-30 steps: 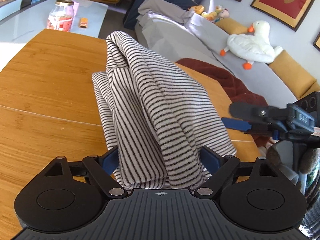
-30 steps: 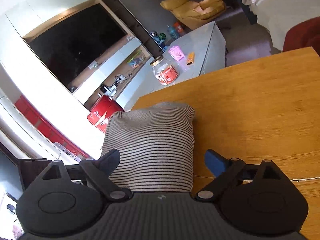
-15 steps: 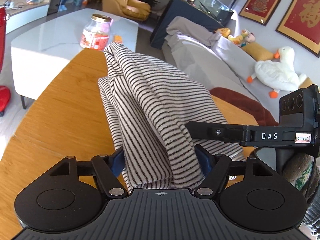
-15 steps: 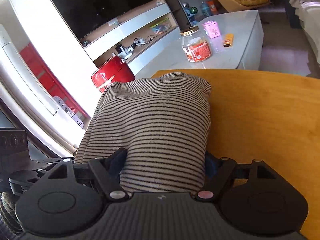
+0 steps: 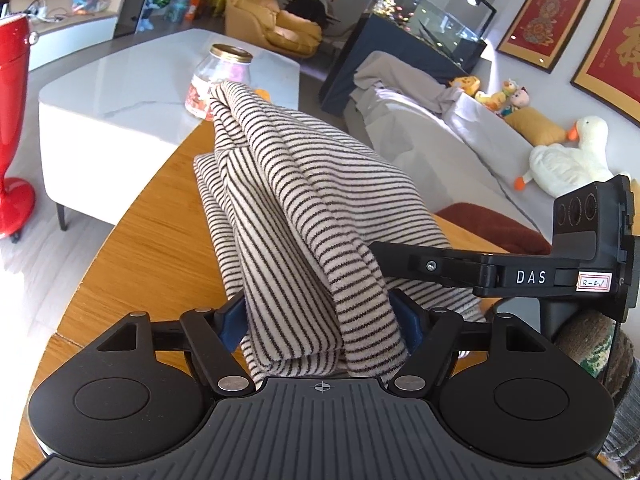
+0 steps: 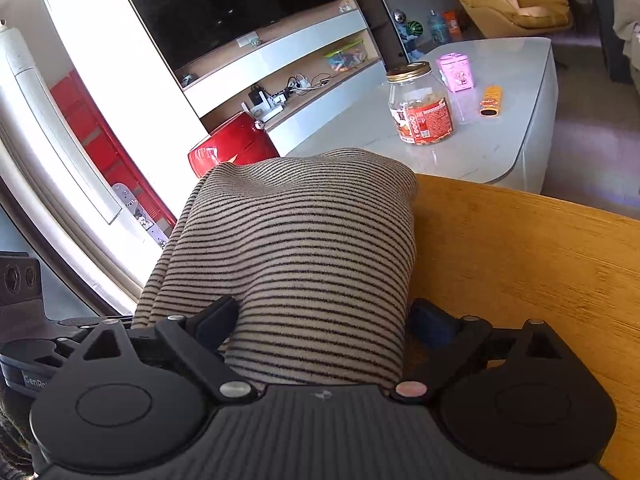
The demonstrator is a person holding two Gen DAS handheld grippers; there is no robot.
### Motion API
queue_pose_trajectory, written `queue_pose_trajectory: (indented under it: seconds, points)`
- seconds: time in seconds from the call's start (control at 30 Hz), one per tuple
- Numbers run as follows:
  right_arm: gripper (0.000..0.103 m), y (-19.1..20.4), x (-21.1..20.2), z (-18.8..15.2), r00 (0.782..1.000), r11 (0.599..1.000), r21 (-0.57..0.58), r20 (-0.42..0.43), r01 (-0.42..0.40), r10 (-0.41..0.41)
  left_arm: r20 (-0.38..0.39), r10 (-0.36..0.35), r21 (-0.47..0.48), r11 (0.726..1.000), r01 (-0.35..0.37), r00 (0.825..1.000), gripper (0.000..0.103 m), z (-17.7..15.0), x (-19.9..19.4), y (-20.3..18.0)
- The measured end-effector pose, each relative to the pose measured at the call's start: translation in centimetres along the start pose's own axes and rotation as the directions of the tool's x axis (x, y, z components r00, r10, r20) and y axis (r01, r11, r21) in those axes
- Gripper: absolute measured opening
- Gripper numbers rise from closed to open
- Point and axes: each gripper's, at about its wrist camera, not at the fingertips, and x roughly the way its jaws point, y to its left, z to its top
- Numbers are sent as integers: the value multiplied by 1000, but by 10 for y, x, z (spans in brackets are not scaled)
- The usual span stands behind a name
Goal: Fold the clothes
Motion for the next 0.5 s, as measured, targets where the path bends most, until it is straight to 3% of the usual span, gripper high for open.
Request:
queue_pose_trajectory:
  seconds: [0.3, 0.5]
  points:
    - [103, 0, -4, -2, 1000, 1000, -10, -6, 25, -25, -1, 4, 7, 1000, -4, 1000, 80, -6, -1, -8]
    - [103, 2, -15, -10, 999, 999, 2, -13, 34, -34, 8, 9, 15, 1000, -9, 1000, 84, -8, -1, -8]
